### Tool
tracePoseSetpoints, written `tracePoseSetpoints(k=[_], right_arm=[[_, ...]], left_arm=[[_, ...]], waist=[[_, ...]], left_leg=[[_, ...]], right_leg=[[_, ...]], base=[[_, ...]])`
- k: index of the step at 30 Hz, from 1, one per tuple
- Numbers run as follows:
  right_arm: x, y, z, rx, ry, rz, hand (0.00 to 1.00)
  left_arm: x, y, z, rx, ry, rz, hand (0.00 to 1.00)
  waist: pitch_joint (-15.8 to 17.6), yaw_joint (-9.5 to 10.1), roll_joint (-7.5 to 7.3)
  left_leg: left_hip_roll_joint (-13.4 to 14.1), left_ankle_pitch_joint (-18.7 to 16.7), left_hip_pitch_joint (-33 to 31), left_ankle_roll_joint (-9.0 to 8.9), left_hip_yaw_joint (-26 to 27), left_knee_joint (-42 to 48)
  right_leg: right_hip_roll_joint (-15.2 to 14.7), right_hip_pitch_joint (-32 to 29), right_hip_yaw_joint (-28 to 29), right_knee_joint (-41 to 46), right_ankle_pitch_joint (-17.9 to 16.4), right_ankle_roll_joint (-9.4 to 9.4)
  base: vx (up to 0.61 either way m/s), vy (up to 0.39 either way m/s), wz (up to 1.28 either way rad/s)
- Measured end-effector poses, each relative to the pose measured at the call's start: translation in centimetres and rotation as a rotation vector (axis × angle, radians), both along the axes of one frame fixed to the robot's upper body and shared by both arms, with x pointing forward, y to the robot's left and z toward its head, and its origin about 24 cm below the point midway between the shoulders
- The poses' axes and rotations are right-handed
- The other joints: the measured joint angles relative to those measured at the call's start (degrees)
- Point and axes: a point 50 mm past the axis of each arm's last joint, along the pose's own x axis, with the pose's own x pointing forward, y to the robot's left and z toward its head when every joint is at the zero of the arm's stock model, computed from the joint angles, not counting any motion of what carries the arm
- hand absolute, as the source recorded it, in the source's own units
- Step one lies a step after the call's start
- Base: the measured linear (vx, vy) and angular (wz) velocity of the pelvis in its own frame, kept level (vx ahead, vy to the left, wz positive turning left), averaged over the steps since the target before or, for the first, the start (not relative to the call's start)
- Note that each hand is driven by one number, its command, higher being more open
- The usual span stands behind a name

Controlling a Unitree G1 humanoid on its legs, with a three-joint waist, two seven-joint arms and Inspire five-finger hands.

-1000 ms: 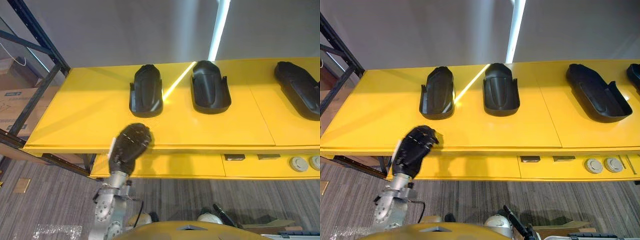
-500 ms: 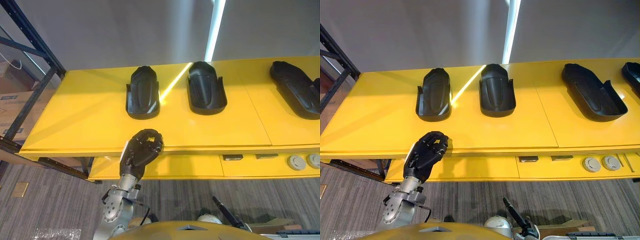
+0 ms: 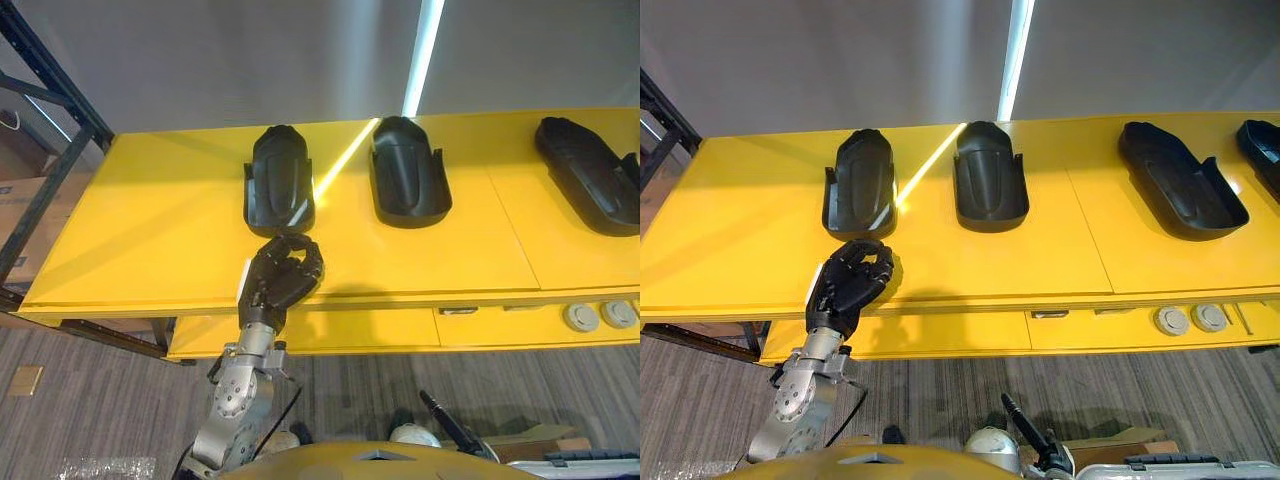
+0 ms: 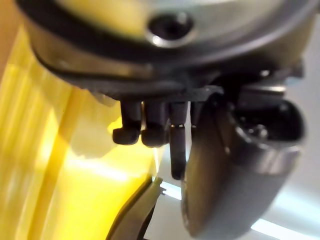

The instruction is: Walk over and take three plastic housings, then place them on the shelf

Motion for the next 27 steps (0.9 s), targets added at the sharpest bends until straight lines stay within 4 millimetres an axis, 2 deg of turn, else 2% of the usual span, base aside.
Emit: tracePoseSetpoints(k=[5, 17, 22, 27], right_arm=[[0.4, 0.1, 0.1, -0.001, -0.012, 0.015, 1.00], [0.4, 0.0, 0.2, -0.002, -0.015, 0.018, 1.00], [0.5, 0.1, 0.2, -0.003, -0.022, 0.023, 1.00], [0.6, 0.1, 0.3, -0.009, -0.020, 0.044, 1.00]], left_arm=[[0.5, -0.2, 0.1, 0.046, 0.009, 0.001, 0.00], [0.7, 0.0, -0.2, 0.089, 0.050, 0.063, 0.00], [0.9, 0.6, -0.2, 0.098, 0.062, 0.116, 0.00], [2.0, 1.3, -0.3, 0.122, 0.067, 0.149, 0.00]], waist=[[0.09, -0.95, -0.08], [0.10, -1.30, 0.10], [0.08, -1.99, 0.16], [0.07, -2.29, 0.19]], left_leg=[[0.07, -0.54, 0.07, 0.00, 1.01, 0.44], [1.05, -2.12, -0.82, -0.09, 1.19, 4.09], [1.09, -2.19, -0.87, -0.08, 1.19, 4.44], [1.30, -2.59, -0.97, -0.08, 1.46, 5.12]], right_leg=[[-0.05, -0.62, 1.21, 0.54, -0.07, -0.11], [0.04, -0.43, 1.48, 1.32, -0.31, -0.45], [-0.03, -0.45, 1.49, 1.51, -0.31, -0.45], [-0.01, -0.49, 1.60, 1.64, -0.30, -0.45]], base=[[0.01, 0.015, -0.11], [-0.02, -0.001, -0.02], [-0.01, 0.000, 0.00], [-0.01, 0.003, -0.02]])
